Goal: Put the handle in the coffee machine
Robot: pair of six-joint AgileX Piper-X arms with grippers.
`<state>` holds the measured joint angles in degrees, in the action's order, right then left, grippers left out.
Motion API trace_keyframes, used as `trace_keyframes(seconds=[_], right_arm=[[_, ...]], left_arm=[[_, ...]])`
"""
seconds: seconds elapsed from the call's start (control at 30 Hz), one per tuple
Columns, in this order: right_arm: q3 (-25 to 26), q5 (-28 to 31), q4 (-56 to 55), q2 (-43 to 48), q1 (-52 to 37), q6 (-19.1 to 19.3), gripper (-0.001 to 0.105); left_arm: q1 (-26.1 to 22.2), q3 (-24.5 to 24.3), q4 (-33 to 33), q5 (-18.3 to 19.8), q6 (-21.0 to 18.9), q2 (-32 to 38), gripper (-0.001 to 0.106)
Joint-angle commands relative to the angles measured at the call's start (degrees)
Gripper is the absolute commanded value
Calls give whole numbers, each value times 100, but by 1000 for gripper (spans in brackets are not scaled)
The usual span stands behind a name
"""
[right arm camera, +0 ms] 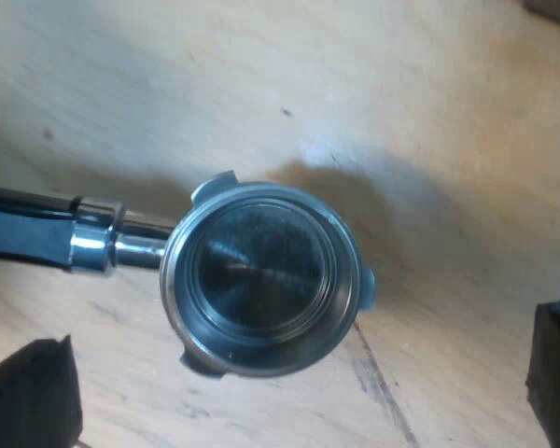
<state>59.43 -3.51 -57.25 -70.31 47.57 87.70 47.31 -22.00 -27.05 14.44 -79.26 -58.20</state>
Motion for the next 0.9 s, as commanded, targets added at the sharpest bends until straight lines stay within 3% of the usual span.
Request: trace_keyframes(seconds=[0.03,0.37,0.67,0.77,0.9], right_arm=[[49,27,-75,234,9,82,99],[49,470,-163,817,94,-95,99],[49,1069,-111,971,910,-365,99],[49,1415,27,971,1372,-610,99],[49,1538,238,971,1752,-615,99]], left_arm=[[-71,-90,-4,38,-68,239,0],[-732,-90,-653,38,-134,1121,0],[-1131,-127,-1091,56,-134,1924,0],[-1149,-360,-1608,76,-111,2075,0],[-1149,-618,-2238,76,277,2100,0]])
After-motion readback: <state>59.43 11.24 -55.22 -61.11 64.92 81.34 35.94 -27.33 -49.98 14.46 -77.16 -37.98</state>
